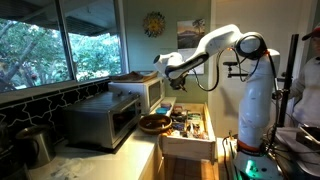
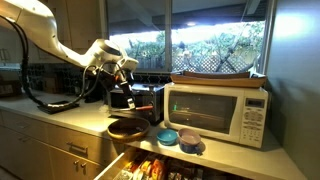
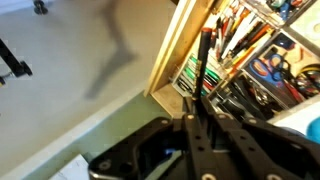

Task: Move the orange sharpie from the top of the oven to the drawer

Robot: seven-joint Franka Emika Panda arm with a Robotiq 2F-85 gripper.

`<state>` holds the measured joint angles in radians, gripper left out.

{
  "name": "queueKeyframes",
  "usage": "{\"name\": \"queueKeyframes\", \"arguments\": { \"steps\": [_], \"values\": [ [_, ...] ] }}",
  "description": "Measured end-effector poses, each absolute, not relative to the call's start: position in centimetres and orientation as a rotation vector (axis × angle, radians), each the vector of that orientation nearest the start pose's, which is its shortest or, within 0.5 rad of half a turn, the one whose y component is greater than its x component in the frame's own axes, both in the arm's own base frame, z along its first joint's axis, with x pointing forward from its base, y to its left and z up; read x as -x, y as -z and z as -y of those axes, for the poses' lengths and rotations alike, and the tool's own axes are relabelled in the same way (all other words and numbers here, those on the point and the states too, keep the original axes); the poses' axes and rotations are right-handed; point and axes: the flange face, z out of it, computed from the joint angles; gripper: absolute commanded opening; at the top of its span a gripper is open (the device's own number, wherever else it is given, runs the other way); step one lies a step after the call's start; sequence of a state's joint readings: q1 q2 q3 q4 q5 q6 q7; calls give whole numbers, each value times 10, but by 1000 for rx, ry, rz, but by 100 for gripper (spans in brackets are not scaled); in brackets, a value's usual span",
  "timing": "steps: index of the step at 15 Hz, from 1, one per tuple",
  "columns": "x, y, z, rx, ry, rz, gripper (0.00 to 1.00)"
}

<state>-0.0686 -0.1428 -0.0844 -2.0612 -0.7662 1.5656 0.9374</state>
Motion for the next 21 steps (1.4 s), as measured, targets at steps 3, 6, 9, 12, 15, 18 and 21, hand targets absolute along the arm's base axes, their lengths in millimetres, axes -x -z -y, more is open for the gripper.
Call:
{"name": "queueKeyframes", "arguments": {
  "steps": [3, 6, 9, 12, 15, 18, 21],
  "values": [
    [-428, -450, 199, -1907, 75, 1234, 2],
    [-399, -417, 241, -1763, 131, 1376, 10],
    [-395, -411, 248, -1737, 144, 1399, 2],
    [-398, -416, 246, -1630, 65, 1523, 2],
    [-403, -411, 253, -1558, -58, 1663, 2],
    [-401, -394, 278, -1539, -122, 1826, 2],
    [-386, -375, 317, -1561, -146, 2006, 2]
  ]
}}
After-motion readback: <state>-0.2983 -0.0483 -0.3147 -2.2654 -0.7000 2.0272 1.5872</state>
